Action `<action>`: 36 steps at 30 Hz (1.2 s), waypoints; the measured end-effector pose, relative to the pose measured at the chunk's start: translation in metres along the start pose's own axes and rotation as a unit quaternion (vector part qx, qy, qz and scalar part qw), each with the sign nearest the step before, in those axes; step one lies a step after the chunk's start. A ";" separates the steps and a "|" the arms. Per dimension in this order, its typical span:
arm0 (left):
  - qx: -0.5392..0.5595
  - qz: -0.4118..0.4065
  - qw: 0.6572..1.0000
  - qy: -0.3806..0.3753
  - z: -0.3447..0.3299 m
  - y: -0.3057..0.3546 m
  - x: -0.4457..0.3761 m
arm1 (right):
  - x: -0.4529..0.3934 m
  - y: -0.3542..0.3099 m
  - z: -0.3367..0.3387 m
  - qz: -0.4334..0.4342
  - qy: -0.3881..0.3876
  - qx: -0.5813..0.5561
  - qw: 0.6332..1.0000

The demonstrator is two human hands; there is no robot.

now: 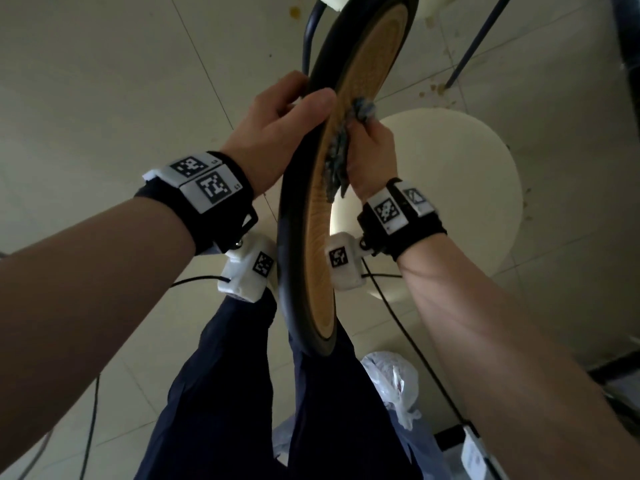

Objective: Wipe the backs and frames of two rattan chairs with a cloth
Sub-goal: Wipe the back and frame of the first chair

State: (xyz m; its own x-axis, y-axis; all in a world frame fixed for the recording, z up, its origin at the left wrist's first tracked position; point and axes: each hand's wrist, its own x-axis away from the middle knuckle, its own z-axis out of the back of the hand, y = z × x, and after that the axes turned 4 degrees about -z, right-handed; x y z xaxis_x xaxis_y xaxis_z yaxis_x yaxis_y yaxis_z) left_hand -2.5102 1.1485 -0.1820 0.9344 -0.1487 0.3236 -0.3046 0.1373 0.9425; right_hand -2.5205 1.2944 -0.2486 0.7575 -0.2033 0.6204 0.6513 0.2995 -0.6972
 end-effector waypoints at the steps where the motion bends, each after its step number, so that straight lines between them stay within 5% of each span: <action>1: 0.004 -0.003 1.000 0.004 0.000 -0.001 -0.001 | 0.015 0.000 0.000 0.029 0.000 0.008 1.000; 8: -0.020 0.010 0.999 0.035 -0.002 0.003 0.001 | 0.106 0.031 0.008 0.096 -0.092 0.063 0.989; 17: -0.091 0.063 0.993 0.051 -0.008 0.002 0.055 | 0.106 0.045 0.008 0.077 -0.081 0.100 0.989; 27: -0.002 0.112 0.993 0.033 -0.020 -0.018 0.104 | 0.151 0.017 0.017 0.159 -0.066 0.022 0.985; 36: 0.021 0.106 0.994 0.028 -0.027 -0.024 0.131 | 0.202 0.076 0.019 0.139 -0.077 -0.052 0.986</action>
State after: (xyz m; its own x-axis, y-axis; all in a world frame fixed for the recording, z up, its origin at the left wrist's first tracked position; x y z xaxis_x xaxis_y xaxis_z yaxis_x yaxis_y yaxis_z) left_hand -2.3750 1.1523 -0.1648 0.8567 -0.0651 0.5117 -0.5025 0.1192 0.8563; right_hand -2.3185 1.2938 -0.1696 0.8967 0.0185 0.4423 0.4273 0.2249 -0.8757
